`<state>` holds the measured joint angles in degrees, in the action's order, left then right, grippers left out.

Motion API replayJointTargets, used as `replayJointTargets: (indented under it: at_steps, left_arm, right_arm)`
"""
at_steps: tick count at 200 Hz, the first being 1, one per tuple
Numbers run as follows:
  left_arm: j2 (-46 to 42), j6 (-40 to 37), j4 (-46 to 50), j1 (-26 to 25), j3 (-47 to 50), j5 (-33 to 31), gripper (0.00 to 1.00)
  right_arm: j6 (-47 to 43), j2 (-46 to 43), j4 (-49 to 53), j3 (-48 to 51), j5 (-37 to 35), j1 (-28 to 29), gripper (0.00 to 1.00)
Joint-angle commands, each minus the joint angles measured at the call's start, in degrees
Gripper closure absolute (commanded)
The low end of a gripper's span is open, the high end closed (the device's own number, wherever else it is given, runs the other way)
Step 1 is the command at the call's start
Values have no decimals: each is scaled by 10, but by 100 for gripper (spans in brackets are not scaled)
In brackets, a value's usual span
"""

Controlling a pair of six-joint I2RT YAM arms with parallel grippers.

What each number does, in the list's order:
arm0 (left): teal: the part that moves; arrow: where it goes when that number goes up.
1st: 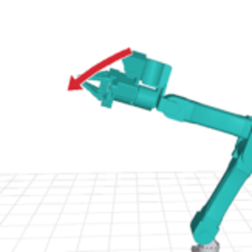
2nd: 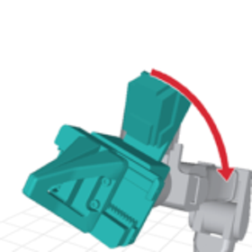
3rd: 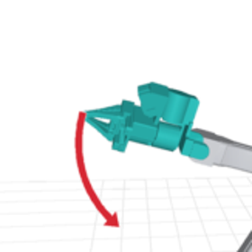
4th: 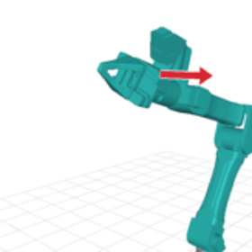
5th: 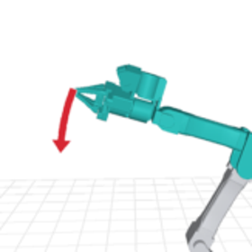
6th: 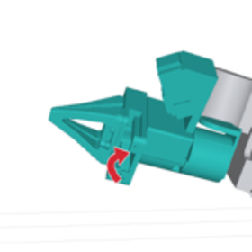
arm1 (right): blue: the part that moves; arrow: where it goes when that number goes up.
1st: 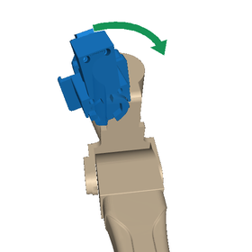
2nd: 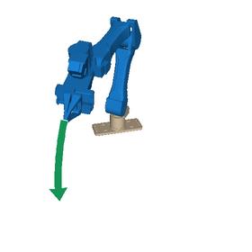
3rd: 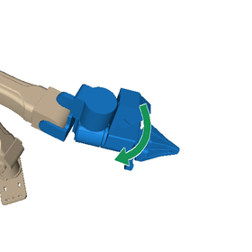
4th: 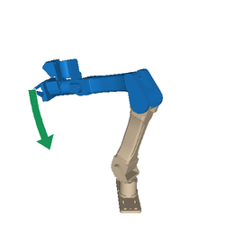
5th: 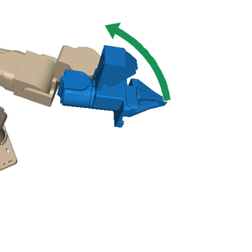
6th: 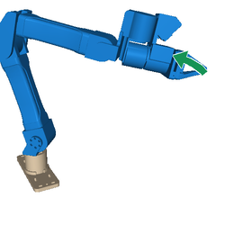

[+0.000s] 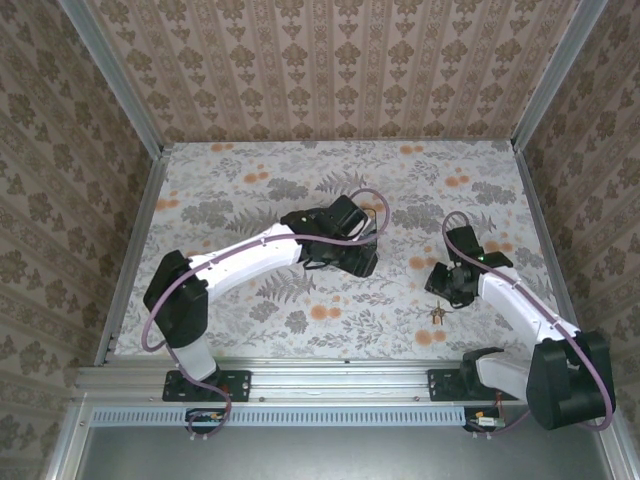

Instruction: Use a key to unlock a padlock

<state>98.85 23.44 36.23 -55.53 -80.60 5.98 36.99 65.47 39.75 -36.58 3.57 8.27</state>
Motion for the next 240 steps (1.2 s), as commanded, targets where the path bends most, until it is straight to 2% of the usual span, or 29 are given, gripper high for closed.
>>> replayJointTargets:
  at_steps: [1,44,105,211,240]
  left_arm:
    - [-19,21,-10,11,4,11,24]
    - [-39,11,3,30,4,11,24]
    - [-46,11,-3,35,17,12,24]
    - [-64,17,-30,50,42,6,24]
    - [-69,17,-37,60,55,8,24]
  right_arm:
    - [48,-25,48,31,-23,-2,68]
    - [79,-32,30,62,-32,-2,60]
    - [70,-1,-17,77,-8,-2,58]
    - [85,28,8,59,-8,40,61]
    - [88,35,7,54,-14,46,70]
